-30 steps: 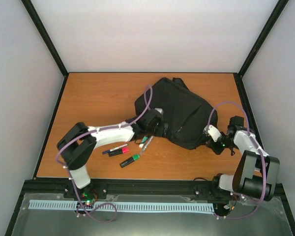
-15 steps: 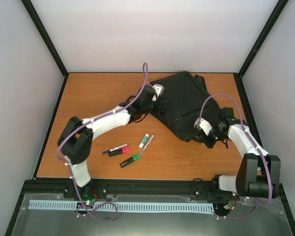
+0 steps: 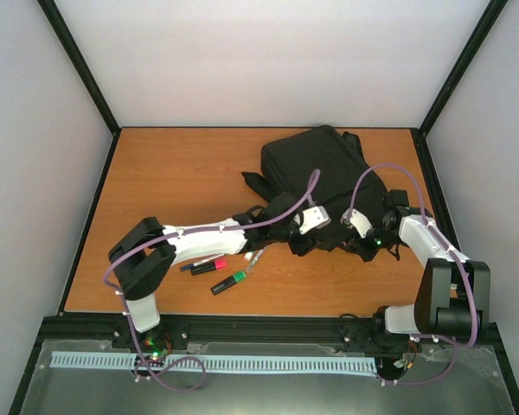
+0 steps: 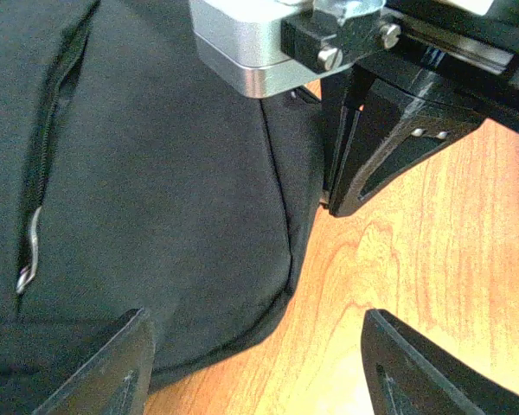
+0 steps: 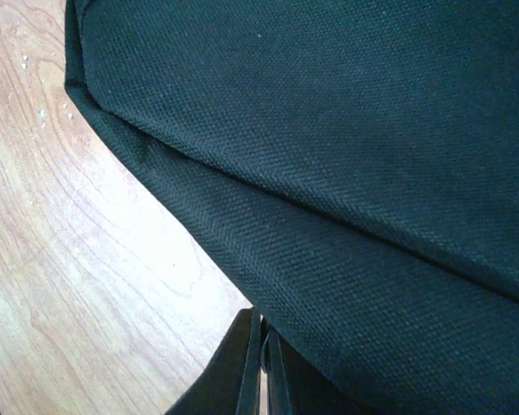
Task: Pack the student bag
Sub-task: Zip the student bag at the center of the board.
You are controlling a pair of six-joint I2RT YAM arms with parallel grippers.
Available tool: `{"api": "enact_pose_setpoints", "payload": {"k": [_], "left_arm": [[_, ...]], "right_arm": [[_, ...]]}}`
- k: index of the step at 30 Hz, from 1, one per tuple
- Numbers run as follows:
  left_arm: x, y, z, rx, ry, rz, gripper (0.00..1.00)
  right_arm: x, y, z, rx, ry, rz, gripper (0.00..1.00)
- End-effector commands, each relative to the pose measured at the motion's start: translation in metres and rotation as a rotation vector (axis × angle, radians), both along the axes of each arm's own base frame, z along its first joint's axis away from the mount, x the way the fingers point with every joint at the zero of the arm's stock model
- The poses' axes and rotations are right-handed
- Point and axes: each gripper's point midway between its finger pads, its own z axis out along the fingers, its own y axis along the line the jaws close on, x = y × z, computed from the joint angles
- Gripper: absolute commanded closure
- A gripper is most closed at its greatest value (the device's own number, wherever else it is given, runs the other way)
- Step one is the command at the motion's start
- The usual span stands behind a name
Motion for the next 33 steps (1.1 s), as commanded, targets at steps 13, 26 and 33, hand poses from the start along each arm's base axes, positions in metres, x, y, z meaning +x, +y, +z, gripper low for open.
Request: {"api": "enact_pose_setpoints", "payload": {"k": [13, 26, 33], "left_arm": [[0.018, -0.065, -0.016, 0.100, -0.365, -0.046, 0.46], [0.020, -0.044, -0.011, 0.133, -0.395, 0.016, 0.99], [-0.005, -0.024, -0.012, 0.096, -0.300, -0.009, 0.99]], "right_arm": [[-0.001, 0.009, 0.002, 0.055, 0.017, -0.002, 0.96], [0.008, -0.029, -0.013, -0.007, 0.066, -0.107, 0.97], [0.027, -0.065, -0.018, -0.047, 0.064, -0.198, 0.97]]}}
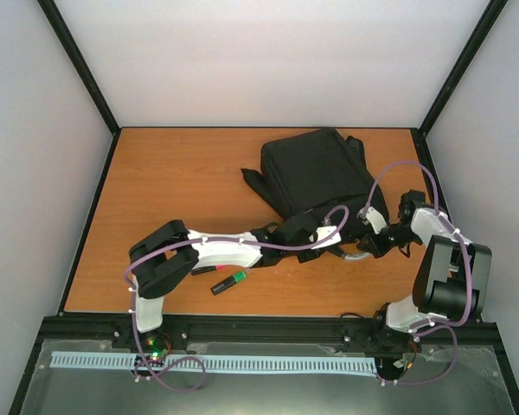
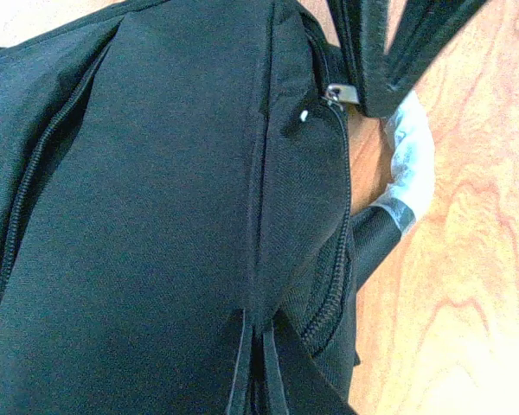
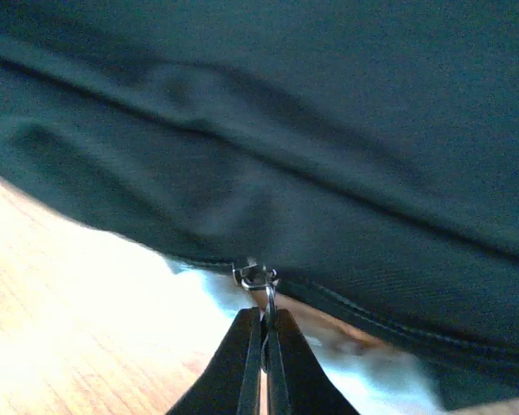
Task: Pack the student bag
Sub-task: Zip the student bag at the center of the board.
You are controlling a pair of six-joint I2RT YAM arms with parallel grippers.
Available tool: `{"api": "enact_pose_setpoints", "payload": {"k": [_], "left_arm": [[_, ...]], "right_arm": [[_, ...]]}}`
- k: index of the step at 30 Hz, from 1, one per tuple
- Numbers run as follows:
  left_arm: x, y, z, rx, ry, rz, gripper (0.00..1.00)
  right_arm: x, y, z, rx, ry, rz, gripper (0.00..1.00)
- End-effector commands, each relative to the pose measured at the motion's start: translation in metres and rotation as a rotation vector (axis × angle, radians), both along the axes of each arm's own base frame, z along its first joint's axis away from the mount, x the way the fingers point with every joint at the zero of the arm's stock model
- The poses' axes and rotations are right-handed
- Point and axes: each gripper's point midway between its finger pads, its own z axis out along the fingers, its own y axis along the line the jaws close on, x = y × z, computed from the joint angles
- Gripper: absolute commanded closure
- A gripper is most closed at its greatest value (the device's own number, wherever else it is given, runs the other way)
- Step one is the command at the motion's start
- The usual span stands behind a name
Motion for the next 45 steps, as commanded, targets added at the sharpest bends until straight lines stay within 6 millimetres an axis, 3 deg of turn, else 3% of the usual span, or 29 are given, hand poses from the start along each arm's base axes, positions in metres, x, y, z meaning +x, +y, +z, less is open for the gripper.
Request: {"api": "enact_pose_setpoints", "payload": {"k": [1, 11, 20, 27, 31, 32, 33, 36, 39, 42, 45], "left_arm": [[-0.015, 0.007, 0.032, -0.091, 0.031, 0.000, 0.99], [-0.026, 0.044, 0.029, -0.038, 0.045, 0.040, 0.99], [-0.026, 0.075, 0.021, -0.017, 0.035, 0.123, 0.99], [0.000, 0.093, 0.011, 0.046, -0.053, 0.253, 0.94], [0.025, 0.098, 0.020, -0.001, -0.045, 0.306, 0.88], [0.045, 0.105, 0.027, -0.026, -0.043, 0.341, 0.80], [0.050, 0.106, 0.030, -0.031, -0.046, 0.347, 0.75], [0.053, 0.102, 0.038, -0.037, -0.037, 0.341, 0.57], [0.041, 0.093, 0.045, -0.054, -0.004, 0.294, 0.43], [0.016, 0.075, 0.053, -0.044, -0.016, 0.210, 0.38], [-0.014, 0.045, 0.061, -0.068, 0.060, 0.085, 0.37]], "right_arm": [[0.017, -0.027, -0.003, -0.065, -0.022, -0.042, 0.97], [0.036, -0.064, -0.016, -0.151, -0.034, -0.107, 0.97], [0.037, -0.078, -0.015, -0.187, -0.063, -0.113, 0.97], [0.009, -0.060, -0.012, -0.158, -0.089, -0.042, 0.97], [-0.010, -0.045, -0.005, -0.125, -0.116, -0.012, 0.97], [-0.022, -0.031, 0.000, -0.095, -0.129, 0.019, 0.97], [-0.024, -0.026, 0.003, -0.088, -0.137, 0.029, 0.97], [-0.023, -0.017, 0.013, -0.081, -0.172, 0.046, 0.97], [-0.017, -0.013, 0.022, -0.065, -0.185, 0.041, 0.97], [-0.012, -0.012, 0.027, -0.045, -0.183, 0.035, 0.97], [-0.010, -0.014, 0.020, -0.050, -0.171, 0.036, 0.97]]}}
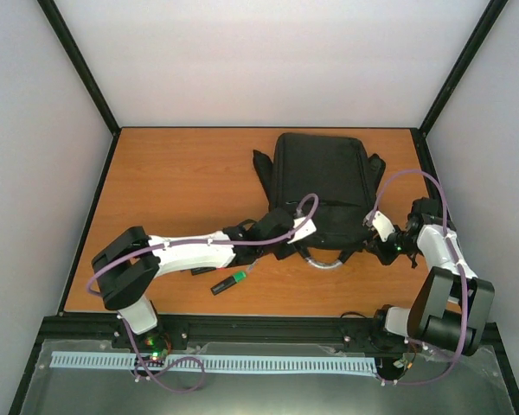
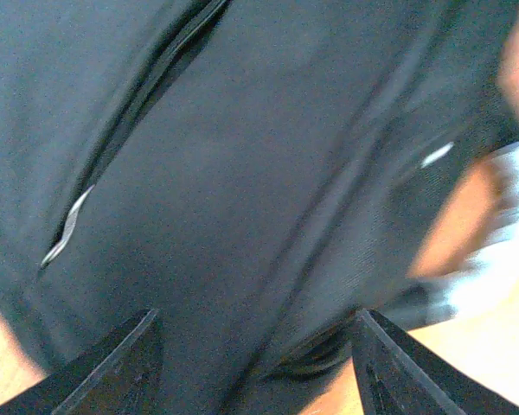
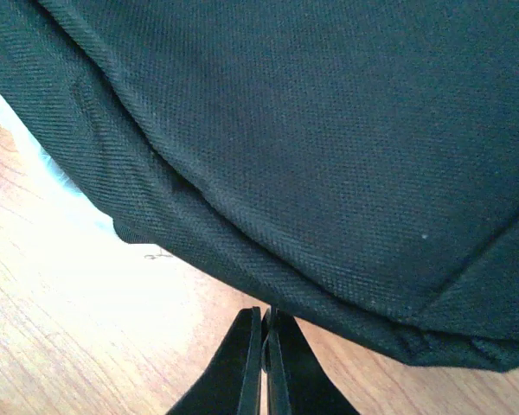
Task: Pack the student bag
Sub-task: Zip the student bag at the center of the board.
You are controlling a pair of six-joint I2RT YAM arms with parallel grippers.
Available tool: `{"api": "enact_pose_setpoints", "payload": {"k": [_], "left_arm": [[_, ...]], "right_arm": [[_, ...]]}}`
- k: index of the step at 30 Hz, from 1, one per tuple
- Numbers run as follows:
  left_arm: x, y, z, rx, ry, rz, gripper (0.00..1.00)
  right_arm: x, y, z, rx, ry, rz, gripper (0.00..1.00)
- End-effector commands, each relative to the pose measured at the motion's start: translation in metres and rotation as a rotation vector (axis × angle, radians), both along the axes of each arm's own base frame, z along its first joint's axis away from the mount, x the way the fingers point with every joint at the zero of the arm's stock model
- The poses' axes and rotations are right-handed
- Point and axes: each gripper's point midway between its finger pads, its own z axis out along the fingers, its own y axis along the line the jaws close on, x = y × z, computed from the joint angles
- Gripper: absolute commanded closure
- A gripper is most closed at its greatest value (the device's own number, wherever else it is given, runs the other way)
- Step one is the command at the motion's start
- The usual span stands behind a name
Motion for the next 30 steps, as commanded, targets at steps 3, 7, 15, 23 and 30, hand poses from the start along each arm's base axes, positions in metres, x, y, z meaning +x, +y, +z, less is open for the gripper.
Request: {"api": "enact_pose_setpoints", "payload": {"k": [3, 7, 15, 23, 30], "left_arm": [[-0.045, -0.070, 0.045, -0.134, 0.094, -0.227, 0.38], [-0.046, -0.091, 0.042, -0.150, 0.123, -0.280, 0.39], [-0.042, -0.141, 0.029, -0.186, 0.188, -0.345, 0.39], [-0.008, -0.168, 0.004, -0.176, 0.094, -0.239, 0.41], [-0.004, -0.180, 0.005, -0.190, 0.045, -0.253, 0.67]], "right_arm": [[0.003, 0.007, -0.002, 0.051, 0.029, 0.010, 0.97], [-0.001, 0.011, -0.007, 0.086, 0.051, 0.006, 0.97], [-0.003, 0.012, -0.012, 0.090, 0.060, 0.000, 0.97], [-0.006, 0.015, -0.011, 0.114, 0.073, 0.001, 0.97], [-0.005, 0.013, -0.012, 0.117, 0.090, -0.005, 0.97]]}}
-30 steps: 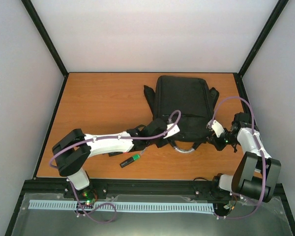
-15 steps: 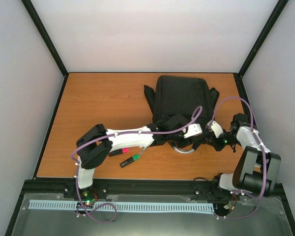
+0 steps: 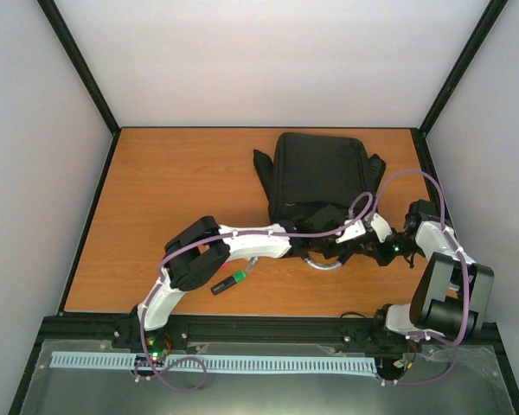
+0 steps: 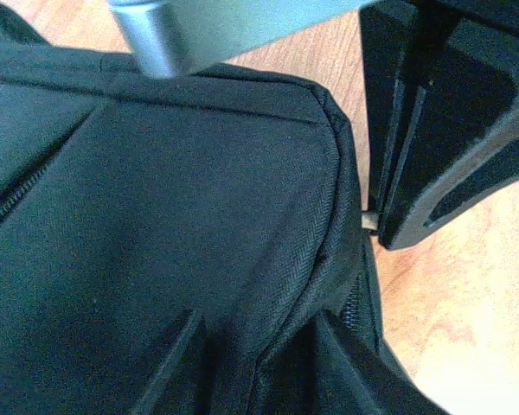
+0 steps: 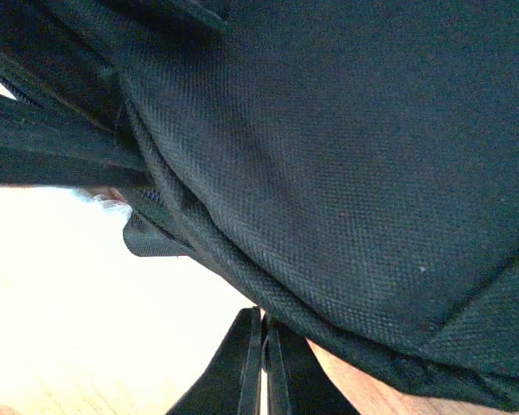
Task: Pack the student bag
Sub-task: Zip the student bag at the center of the board.
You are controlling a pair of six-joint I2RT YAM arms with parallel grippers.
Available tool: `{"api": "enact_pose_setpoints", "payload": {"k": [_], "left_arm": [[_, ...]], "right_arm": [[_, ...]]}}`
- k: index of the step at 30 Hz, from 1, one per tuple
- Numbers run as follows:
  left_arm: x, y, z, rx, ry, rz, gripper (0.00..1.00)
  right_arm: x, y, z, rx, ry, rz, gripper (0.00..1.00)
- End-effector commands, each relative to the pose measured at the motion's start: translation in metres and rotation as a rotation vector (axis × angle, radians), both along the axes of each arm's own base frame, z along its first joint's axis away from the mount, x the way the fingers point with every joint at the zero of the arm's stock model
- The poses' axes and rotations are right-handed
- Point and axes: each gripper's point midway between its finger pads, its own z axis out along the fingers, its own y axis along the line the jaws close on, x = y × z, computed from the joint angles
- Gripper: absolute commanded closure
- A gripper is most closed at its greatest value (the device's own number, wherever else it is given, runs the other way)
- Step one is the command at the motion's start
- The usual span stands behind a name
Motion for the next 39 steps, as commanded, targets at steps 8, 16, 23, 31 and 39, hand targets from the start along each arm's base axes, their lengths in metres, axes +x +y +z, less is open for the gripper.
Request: {"api": "enact_pose_setpoints", "payload": {"k": [8, 16, 23, 31, 39], "left_arm": [[0.008, -0.009, 0.053, -0.118, -0.103, 0.037, 0.99], [-0.026, -0.001, 0.056, -0.116, -0.055, -0.058, 0.99], [-0.047, 0.002, 0.052, -0.103, -0.035, -0.088, 0.99], [-0.054, 0.004, 0.057, -0.116, -0.040, -0.097, 0.99], [-0.053, 0.007, 0.057, -0.110, -0.047, -0.085, 0.99]], "right_arm": [[0.002, -0.011, 0.001, 0.059, 0.062, -0.043, 0.97], [0.023, -0.045, -0.011, 0.010, 0.080, -0.073, 0.97], [0.060, -0.064, -0.012, 0.004, 0.078, -0.101, 0.97], [0.090, -0.077, -0.019, 0.014, 0.074, -0.153, 0.96], [0.101, -0.080, -0.023, 0.024, 0.067, -0.182, 0.92]]}}
